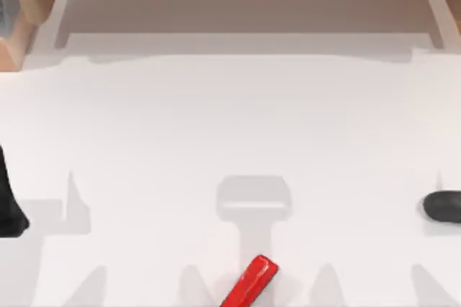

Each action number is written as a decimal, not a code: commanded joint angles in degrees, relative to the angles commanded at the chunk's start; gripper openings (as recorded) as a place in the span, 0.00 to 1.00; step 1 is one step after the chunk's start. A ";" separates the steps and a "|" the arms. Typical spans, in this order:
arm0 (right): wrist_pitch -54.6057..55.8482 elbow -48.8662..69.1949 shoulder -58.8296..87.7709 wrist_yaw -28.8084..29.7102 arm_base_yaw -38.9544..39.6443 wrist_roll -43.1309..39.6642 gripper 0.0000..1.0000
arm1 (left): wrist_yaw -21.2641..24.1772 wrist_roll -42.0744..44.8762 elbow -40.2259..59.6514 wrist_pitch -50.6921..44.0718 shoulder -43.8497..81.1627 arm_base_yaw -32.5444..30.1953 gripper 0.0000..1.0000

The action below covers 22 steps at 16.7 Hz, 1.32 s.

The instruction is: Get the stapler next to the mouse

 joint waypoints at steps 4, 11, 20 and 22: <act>-0.95 1.00 1.62 0.05 0.51 1.65 1.00 | 0.00 0.00 0.00 0.00 0.00 0.00 1.00; -12.85 14.10 26.01 0.86 7.55 23.94 1.00 | 0.00 0.00 0.00 0.00 0.00 0.00 1.00; -37.27 42.15 77.95 1.12 26.81 64.86 1.00 | 0.00 0.00 0.00 0.00 0.00 0.00 1.00; -42.22 48.72 86.55 0.87 31.84 72.09 1.00 | 0.00 0.00 0.00 0.00 0.00 0.00 1.00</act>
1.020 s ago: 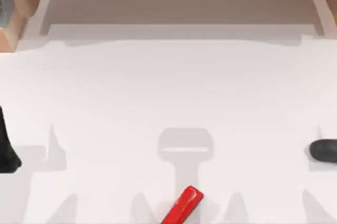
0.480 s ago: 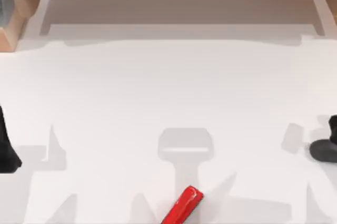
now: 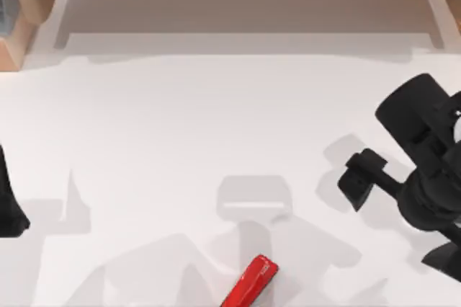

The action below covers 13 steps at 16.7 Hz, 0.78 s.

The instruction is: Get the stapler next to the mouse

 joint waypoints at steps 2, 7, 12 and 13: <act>-4.28 6.46 7.15 -0.27 4.99 6.24 1.00 | 0.00 0.00 0.00 0.00 0.00 0.00 1.00; -12.02 21.34 20.35 -0.73 16.57 17.77 1.00 | 0.00 0.00 0.00 0.00 0.00 0.00 1.00; -15.88 31.36 25.69 -0.82 24.64 23.09 1.00 | 0.00 0.00 0.00 0.00 0.00 0.00 1.00; -16.21 32.34 26.13 -0.81 25.46 23.55 1.00 | 0.00 0.00 0.00 0.00 0.00 0.00 1.00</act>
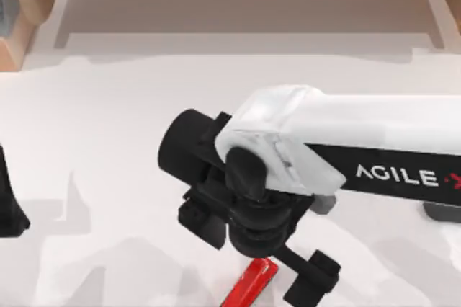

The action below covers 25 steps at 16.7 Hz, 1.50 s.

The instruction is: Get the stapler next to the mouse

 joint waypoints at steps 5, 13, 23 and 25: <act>-0.29 0.87 0.35 0.01 0.73 0.31 1.00 | 0.00 0.00 0.00 0.00 0.00 0.00 1.00; 7.84 -3.98 3.63 0.03 0.75 0.37 1.00 | 0.00 0.00 0.00 0.00 0.00 0.00 1.00; 9.96 -5.19 4.55 0.03 0.79 0.43 0.70 | 0.00 0.00 0.00 0.00 0.00 0.00 1.00; 9.96 -5.19 4.55 0.03 0.79 0.43 0.55 | 0.00 0.00 0.00 0.00 0.00 0.00 1.00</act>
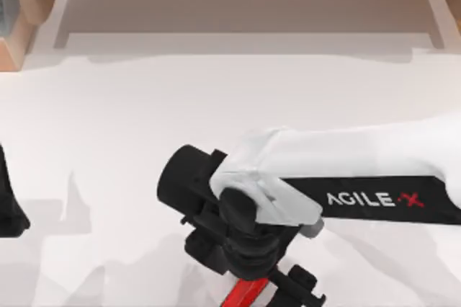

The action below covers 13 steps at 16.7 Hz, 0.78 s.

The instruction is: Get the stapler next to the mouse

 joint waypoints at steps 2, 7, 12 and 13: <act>0.00 0.00 0.00 0.00 0.00 0.00 0.40 | 0.00 0.00 0.00 0.00 0.00 0.00 1.00; 0.00 0.00 0.00 0.00 0.00 0.00 0.02 | 0.00 0.00 0.00 0.00 0.00 0.00 1.00; 0.00 0.00 0.00 0.00 0.00 0.00 0.00 | 0.00 0.00 0.00 0.00 0.00 0.00 1.00; 0.00 0.00 0.00 0.00 0.00 0.00 0.00 | 0.00 0.00 0.00 0.00 0.00 0.00 1.00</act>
